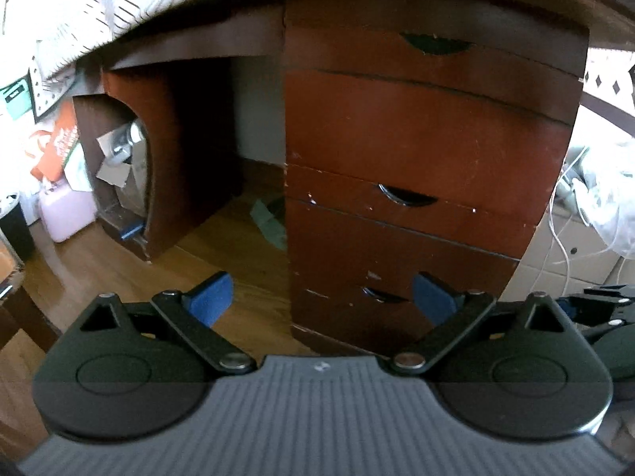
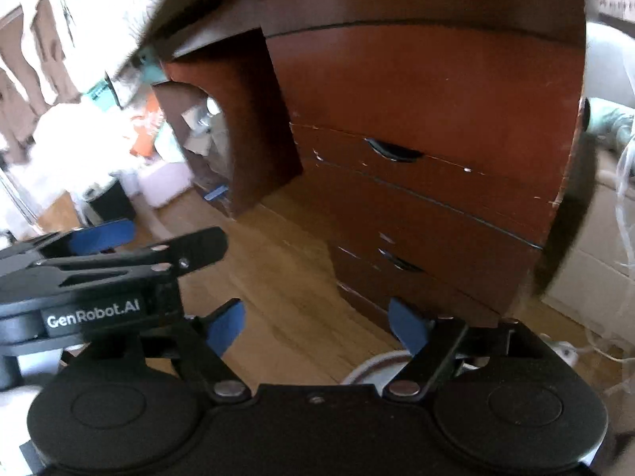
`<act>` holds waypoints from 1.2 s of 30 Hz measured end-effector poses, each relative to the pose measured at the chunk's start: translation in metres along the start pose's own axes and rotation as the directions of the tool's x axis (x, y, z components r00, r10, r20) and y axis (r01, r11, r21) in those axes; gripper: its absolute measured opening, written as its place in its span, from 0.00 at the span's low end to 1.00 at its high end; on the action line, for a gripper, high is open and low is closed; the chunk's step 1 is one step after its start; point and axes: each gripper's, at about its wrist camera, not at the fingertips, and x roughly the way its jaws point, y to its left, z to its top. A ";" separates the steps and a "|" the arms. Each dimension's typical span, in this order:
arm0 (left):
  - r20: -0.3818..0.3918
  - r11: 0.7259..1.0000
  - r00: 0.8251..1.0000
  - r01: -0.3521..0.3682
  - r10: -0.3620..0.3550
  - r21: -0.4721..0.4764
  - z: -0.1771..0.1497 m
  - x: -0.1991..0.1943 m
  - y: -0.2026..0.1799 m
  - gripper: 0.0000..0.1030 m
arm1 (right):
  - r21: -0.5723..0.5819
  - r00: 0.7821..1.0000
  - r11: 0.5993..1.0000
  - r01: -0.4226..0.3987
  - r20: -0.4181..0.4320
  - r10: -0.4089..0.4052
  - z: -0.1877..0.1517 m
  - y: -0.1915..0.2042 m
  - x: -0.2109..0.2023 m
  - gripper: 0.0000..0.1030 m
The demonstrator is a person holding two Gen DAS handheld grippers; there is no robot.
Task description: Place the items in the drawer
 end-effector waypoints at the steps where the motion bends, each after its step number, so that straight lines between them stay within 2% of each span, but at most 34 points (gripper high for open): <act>1: -0.001 1.000 1.000 -0.006 0.006 0.002 0.003 0.006 0.013 1.00 | -0.018 1.000 1.000 0.017 -0.003 -0.017 0.002 0.005 -0.002 0.82; 3: 0.002 0.999 0.999 -0.039 0.039 0.020 0.007 0.006 0.028 1.00 | -0.072 0.998 0.996 0.058 0.002 -0.058 0.007 0.014 -0.002 0.83; 4: 0.012 0.998 0.999 -0.052 0.052 0.024 0.011 0.003 0.030 1.00 | -0.106 0.995 0.990 0.094 0.037 -0.091 0.011 0.016 0.002 0.83; 6: 0.082 0.994 0.990 -0.109 0.110 -0.025 0.020 -0.009 0.036 1.00 | -0.160 0.984 0.975 0.151 0.117 -0.133 0.019 0.021 0.008 0.84; 7: 0.115 0.989 0.983 -0.138 0.142 -0.048 0.024 -0.016 0.038 1.00 | -0.177 0.983 0.973 0.150 0.131 -0.128 0.020 0.024 0.009 0.84; 9: 0.156 0.973 0.961 -0.227 0.230 -0.035 0.027 -0.024 0.028 1.00 | -0.201 0.986 0.970 0.134 0.130 -0.109 0.022 0.028 0.010 0.84; 11: 0.204 0.947 0.925 -0.320 0.321 -0.037 0.024 -0.027 0.014 1.00 | -0.169 0.988 0.981 0.095 0.134 -0.073 0.027 0.025 0.014 0.85; 13: 0.258 0.944 0.910 -0.326 0.326 -0.041 0.015 -0.031 0.005 1.00 | -0.080 0.988 0.996 0.045 0.149 -0.033 0.032 0.016 0.010 0.89; 15: 0.292 0.957 0.913 -0.285 0.286 -0.046 0.005 -0.026 0.000 1.00 | -0.030 0.985 0.999 0.031 0.171 -0.025 0.034 0.007 0.006 0.92; 16: 0.280 0.960 0.920 -0.277 0.274 -0.028 0.000 -0.020 -0.002 1.00 | -0.023 0.983 0.999 0.038 0.181 -0.033 0.035 0.004 0.006 0.94; 19: 0.201 0.955 0.940 -0.292 0.277 0.052 -0.008 0.003 -0.011 1.00 | -0.145 0.970 0.970 0.196 0.177 -0.169 0.032 0.010 0.025 0.95; 22: 0.132 0.948 0.947 -0.305 0.293 0.087 -0.017 0.026 -0.018 1.00 | -0.229 0.946 0.922 0.313 0.167 -0.279 0.028 0.014 0.044 0.95; 28: 0.031 0.976 0.980 -0.200 0.198 0.083 -0.026 0.056 -0.023 1.00 | -0.254 0.952 0.917 0.306 0.098 -0.291 0.014 0.000 0.057 0.95; 33: -0.002 0.984 0.987 -0.162 0.162 0.069 -0.029 0.066 -0.022 1.00 | -0.348 0.934 0.867 0.356 0.139 -0.328 0.007 -0.005 0.058 0.95; 36: 0.001 0.986 0.988 -0.155 0.155 0.058 -0.031 0.068 -0.020 1.00 | -0.361 0.934 0.861 0.358 0.149 -0.325 0.007 -0.005 0.056 0.95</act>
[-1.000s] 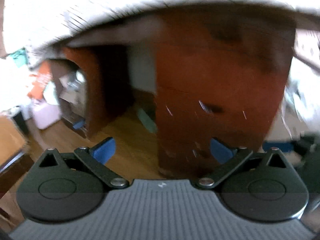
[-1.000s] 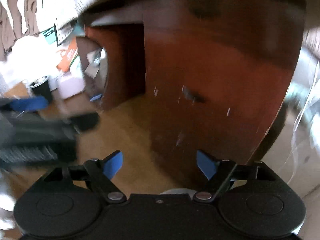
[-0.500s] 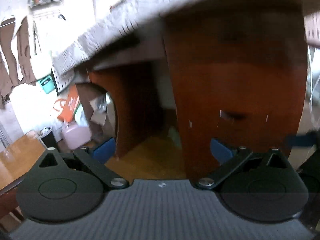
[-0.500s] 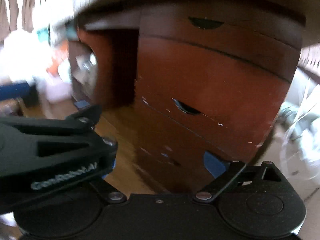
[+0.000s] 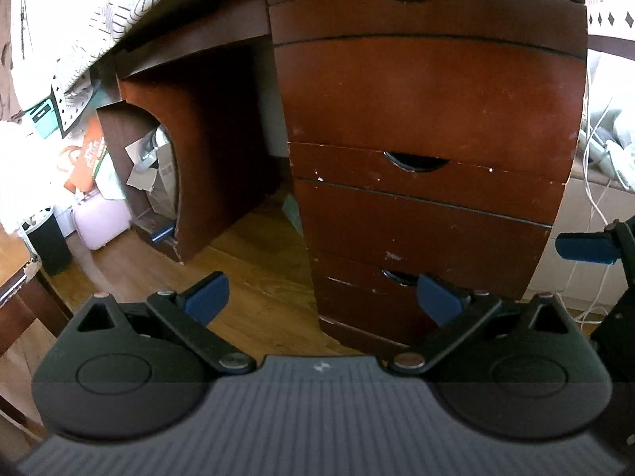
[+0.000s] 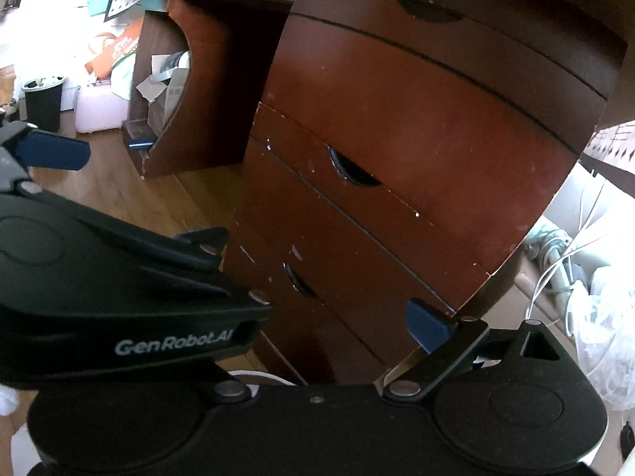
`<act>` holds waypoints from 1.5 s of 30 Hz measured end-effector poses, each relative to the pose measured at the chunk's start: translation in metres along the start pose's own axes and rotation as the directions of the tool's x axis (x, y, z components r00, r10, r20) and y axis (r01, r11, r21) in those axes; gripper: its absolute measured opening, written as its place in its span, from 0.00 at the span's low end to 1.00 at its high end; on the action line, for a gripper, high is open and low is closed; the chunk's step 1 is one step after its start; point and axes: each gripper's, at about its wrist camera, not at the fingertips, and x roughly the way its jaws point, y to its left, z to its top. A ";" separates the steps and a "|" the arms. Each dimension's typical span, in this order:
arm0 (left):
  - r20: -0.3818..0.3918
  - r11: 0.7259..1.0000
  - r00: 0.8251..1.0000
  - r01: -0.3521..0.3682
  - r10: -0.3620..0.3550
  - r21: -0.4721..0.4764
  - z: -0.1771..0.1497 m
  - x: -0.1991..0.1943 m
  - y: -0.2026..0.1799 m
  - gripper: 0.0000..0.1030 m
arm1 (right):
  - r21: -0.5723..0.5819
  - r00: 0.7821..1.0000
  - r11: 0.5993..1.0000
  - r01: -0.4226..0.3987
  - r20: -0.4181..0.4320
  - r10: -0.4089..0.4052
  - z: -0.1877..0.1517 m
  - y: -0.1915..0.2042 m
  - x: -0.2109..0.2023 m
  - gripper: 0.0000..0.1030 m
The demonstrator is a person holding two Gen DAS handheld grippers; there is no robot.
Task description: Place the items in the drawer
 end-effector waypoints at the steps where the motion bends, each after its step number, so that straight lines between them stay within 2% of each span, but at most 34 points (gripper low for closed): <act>1: -0.001 1.000 1.000 0.007 -0.007 -0.004 -0.001 0.000 0.000 1.00 | 0.002 1.000 1.000 0.000 -0.002 0.000 0.000 0.001 -0.001 0.95; 7: -0.034 0.993 0.992 0.120 -0.120 -0.023 -0.005 0.000 0.006 1.00 | -0.038 0.999 0.999 -0.009 -0.033 0.008 -0.002 0.013 -0.003 0.95; 12: -0.031 0.995 0.995 0.091 -0.092 -0.043 -0.008 0.000 0.005 1.00 | -0.040 1.000 0.999 -0.001 -0.021 0.000 -0.002 0.015 -0.010 0.95; 15: -0.065 0.996 0.996 0.062 -0.066 -0.068 -0.008 0.002 0.001 1.00 | -0.028 1.000 1.000 0.003 -0.018 -0.004 -0.001 0.014 -0.012 0.95; 20: -0.075 0.992 0.994 0.077 -0.084 -0.096 -0.010 0.002 0.003 1.00 | -0.030 1.000 1.000 0.001 -0.014 -0.001 -0.003 0.012 -0.016 0.95; 26: -0.074 0.994 0.994 0.069 -0.075 -0.080 -0.012 0.001 -0.001 1.00 | -0.026 0.999 1.000 0.003 -0.032 -0.004 -0.006 0.007 -0.014 0.95; 31: -0.066 0.992 0.996 0.052 -0.060 -0.117 -0.014 0.000 0.000 1.00 | -0.020 0.999 1.000 -0.008 -0.040 0.007 -0.007 0.006 -0.015 0.95; 35: -0.075 0.990 0.995 0.063 -0.072 -0.122 -0.013 0.002 0.000 1.00 | 0.031 0.997 0.999 -0.045 -0.061 0.047 -0.008 0.002 -0.012 0.95; 45: -0.084 0.982 0.990 0.098 -0.112 -0.160 -0.015 0.001 0.001 1.00 | 0.017 0.996 0.999 -0.051 -0.071 0.052 -0.010 0.005 -0.008 0.95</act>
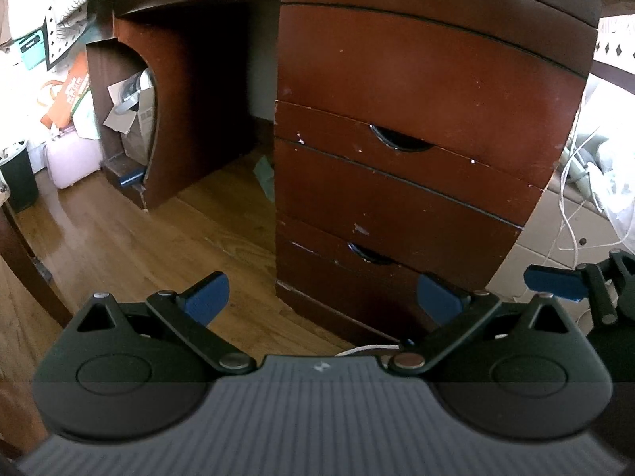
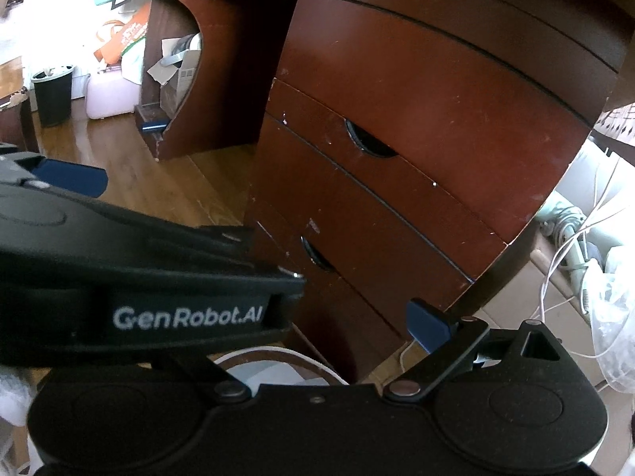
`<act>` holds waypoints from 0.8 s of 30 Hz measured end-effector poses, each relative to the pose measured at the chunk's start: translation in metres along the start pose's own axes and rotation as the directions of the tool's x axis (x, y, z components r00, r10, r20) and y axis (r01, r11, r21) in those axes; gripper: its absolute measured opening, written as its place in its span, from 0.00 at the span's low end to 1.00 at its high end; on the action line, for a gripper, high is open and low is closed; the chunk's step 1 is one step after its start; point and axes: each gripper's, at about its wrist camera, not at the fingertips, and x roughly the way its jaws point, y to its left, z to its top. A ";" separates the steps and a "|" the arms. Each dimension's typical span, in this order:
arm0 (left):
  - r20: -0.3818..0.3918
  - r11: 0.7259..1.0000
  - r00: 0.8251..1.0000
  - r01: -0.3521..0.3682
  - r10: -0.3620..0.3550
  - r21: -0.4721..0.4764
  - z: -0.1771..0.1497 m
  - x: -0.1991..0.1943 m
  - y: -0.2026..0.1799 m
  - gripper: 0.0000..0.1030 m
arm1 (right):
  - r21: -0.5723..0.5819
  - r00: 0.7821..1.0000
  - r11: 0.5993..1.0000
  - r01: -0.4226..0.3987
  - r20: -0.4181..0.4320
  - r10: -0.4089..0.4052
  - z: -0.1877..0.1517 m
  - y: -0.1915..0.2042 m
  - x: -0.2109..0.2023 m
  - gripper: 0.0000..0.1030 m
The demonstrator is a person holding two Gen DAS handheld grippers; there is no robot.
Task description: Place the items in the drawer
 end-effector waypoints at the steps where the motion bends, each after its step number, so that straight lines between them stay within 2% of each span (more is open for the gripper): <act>1: -0.004 1.000 1.000 -0.003 0.003 0.001 0.000 0.000 0.000 1.00 | 0.007 1.000 1.000 -0.005 -0.001 0.005 0.000 -0.001 0.000 0.95; 6: -0.033 1.000 0.999 -0.012 0.011 -0.026 -0.002 0.001 -0.001 1.00 | 0.027 1.000 1.000 -0.012 -0.005 0.012 0.001 -0.003 0.000 0.95; 11: -0.015 0.997 0.999 0.034 -0.035 -0.069 -0.002 -0.002 0.003 0.99 | 0.024 1.000 1.000 -0.013 -0.006 0.013 0.001 -0.002 0.001 0.96; 14: 0.007 0.998 0.999 0.045 -0.045 -0.053 -0.001 -0.007 0.001 0.99 | 0.019 1.000 1.000 -0.017 -0.010 0.017 0.001 -0.002 0.002 0.96; 24: 0.002 0.996 0.999 0.041 -0.041 -0.081 -0.001 -0.005 0.003 1.00 | 0.030 1.000 0.999 -0.024 -0.011 0.024 0.001 -0.005 0.001 0.96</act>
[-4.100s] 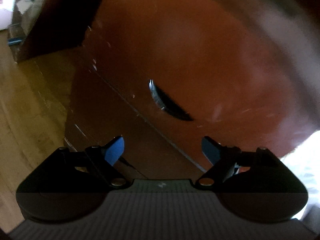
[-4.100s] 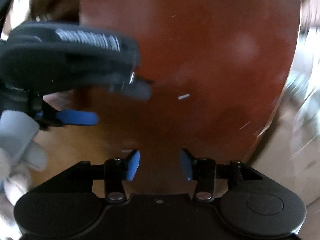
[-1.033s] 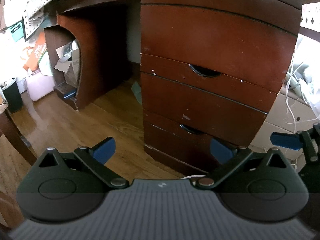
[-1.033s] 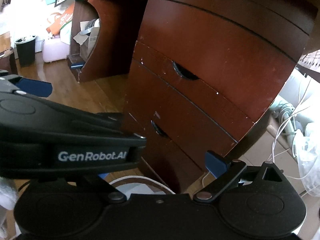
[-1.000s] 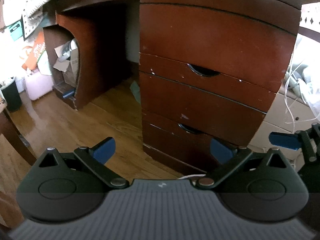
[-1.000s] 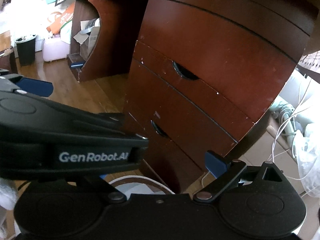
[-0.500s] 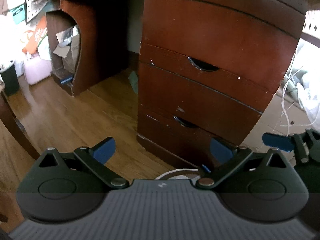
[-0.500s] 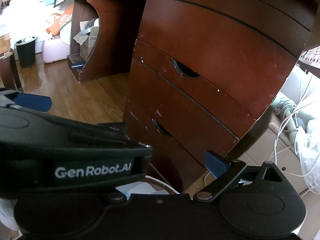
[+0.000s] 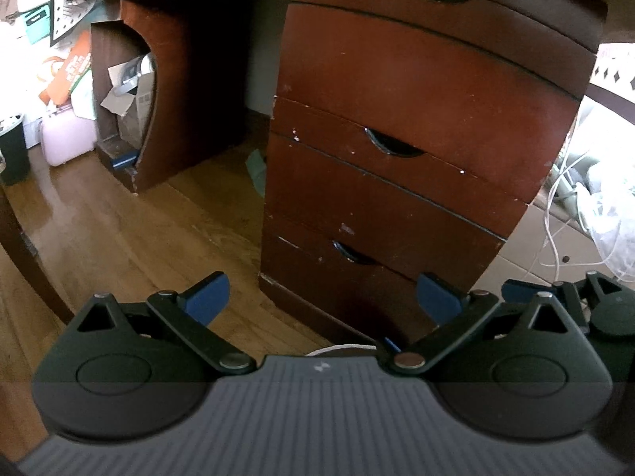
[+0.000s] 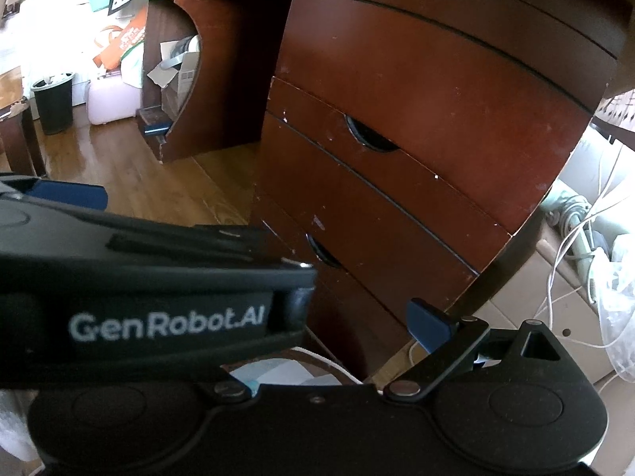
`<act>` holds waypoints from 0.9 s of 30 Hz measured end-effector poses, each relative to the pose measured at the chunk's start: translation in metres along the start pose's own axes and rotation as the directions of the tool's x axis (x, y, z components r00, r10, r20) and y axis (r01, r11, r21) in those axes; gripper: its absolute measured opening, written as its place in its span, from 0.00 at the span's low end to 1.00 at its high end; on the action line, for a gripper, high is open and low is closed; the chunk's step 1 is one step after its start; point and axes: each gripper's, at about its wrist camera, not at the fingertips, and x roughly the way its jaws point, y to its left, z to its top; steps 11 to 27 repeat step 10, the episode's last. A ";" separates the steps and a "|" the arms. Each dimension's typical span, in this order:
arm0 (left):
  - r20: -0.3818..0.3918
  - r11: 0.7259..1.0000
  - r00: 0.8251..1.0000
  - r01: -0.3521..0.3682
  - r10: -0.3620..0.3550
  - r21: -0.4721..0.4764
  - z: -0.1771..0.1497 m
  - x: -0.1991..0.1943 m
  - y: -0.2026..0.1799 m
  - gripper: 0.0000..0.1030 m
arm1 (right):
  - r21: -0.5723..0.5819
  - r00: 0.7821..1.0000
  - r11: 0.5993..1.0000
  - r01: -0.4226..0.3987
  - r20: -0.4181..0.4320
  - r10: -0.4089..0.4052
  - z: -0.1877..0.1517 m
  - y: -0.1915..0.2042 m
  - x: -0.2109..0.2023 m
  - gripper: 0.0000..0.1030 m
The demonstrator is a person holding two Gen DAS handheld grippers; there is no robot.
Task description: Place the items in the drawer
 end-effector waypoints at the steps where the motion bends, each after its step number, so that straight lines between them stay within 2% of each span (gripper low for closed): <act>1: 0.008 1.000 1.000 -0.002 0.002 -0.007 0.000 -0.001 0.001 1.00 | -0.001 1.000 1.000 0.000 -0.002 0.000 0.000 0.000 0.000 0.96; 7: 0.018 0.999 1.000 0.009 -0.008 -0.052 0.000 -0.003 0.008 0.99 | -0.001 1.000 1.000 -0.001 -0.006 0.001 0.000 0.000 0.000 0.96; 27: 0.014 0.999 1.000 0.006 -0.005 -0.051 0.000 -0.003 0.007 0.99 | -0.001 1.000 1.000 -0.002 -0.006 0.002 0.000 0.000 0.000 0.96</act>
